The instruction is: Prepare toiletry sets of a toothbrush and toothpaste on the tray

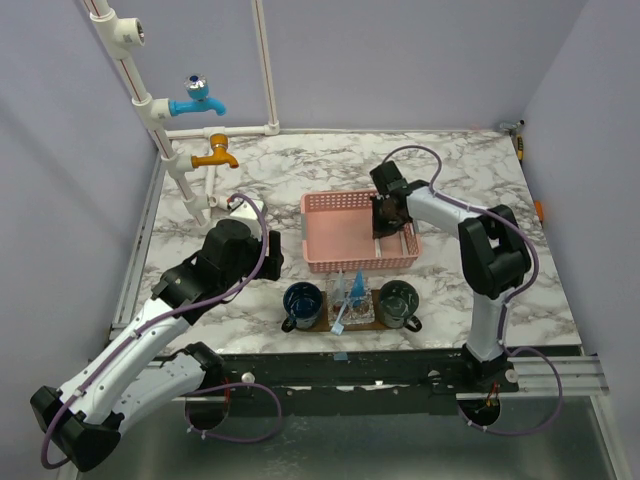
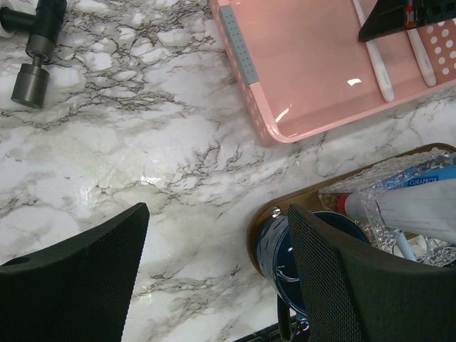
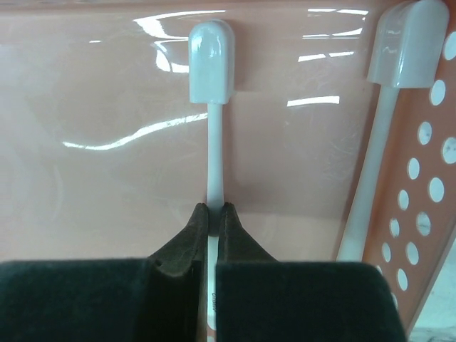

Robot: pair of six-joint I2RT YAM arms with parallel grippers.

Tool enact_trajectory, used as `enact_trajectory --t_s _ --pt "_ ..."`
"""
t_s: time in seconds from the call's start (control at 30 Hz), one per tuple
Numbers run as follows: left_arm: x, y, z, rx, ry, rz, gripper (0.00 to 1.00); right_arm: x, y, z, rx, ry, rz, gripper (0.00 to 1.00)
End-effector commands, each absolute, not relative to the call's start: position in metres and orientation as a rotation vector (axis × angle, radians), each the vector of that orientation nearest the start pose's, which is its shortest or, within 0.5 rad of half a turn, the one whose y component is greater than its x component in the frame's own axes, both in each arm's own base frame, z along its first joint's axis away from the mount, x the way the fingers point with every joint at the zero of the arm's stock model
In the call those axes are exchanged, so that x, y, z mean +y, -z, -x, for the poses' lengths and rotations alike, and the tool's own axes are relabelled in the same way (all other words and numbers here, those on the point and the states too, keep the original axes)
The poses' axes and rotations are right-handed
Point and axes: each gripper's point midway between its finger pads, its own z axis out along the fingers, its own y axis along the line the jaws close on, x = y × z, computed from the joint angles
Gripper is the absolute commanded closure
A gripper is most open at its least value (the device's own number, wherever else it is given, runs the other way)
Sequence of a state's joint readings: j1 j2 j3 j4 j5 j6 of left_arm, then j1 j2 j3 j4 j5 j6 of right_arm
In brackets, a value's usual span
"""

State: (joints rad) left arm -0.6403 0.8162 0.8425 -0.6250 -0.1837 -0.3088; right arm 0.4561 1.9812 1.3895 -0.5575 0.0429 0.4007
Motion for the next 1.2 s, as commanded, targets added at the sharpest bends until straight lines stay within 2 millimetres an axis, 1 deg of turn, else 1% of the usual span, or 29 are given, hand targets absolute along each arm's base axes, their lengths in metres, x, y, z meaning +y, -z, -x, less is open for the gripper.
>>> enact_trajectory --t_s 0.0,0.23,0.33,0.47,0.63,0.73,0.83,1.0,1.03,1.17 --pt "-0.145 -0.206 -0.225 2.131 0.379 -0.267 0.21 0.209 -0.057 -0.376 2.683 -0.320 0.057 1.00" --pt "-0.147 -0.211 -0.223 2.106 0.403 -0.268 0.21 0.219 -0.101 -0.375 2.568 -0.447 0.051 1.00" --pt "-0.150 -0.215 -0.221 2.093 0.434 -0.277 0.21 0.225 -0.125 -0.375 2.496 -0.515 0.061 1.00" --pt "-0.160 -0.229 -0.216 2.052 0.515 -0.302 0.21 0.230 -0.161 -0.374 2.393 -0.597 0.076 1.00" --pt "-0.172 -0.254 -0.209 2.013 0.621 -0.329 0.21 0.236 -0.217 -0.365 2.243 -0.715 0.104 1.00" --pt "-0.185 -0.272 -0.200 1.985 0.730 -0.360 0.21 0.244 -0.247 -0.356 2.160 -0.818 0.123 1.00" --pt "-0.198 -0.288 -0.191 1.962 0.840 -0.379 0.19 0.254 -0.272 -0.343 2.096 -0.934 0.146 1.00" --pt "-0.218 -0.316 -0.173 1.909 1.036 -0.424 0.14 0.273 -0.309 -0.320 1.983 -1.148 0.194 1.00" --pt "-0.221 -0.320 -0.171 1.900 1.069 -0.425 0.13 0.278 -0.317 -0.313 1.962 -1.198 0.210 1.00" --pt "-0.233 -0.333 -0.160 1.873 1.197 -0.443 0.11 0.291 -0.344 -0.291 1.872 -1.366 0.250 1.00"
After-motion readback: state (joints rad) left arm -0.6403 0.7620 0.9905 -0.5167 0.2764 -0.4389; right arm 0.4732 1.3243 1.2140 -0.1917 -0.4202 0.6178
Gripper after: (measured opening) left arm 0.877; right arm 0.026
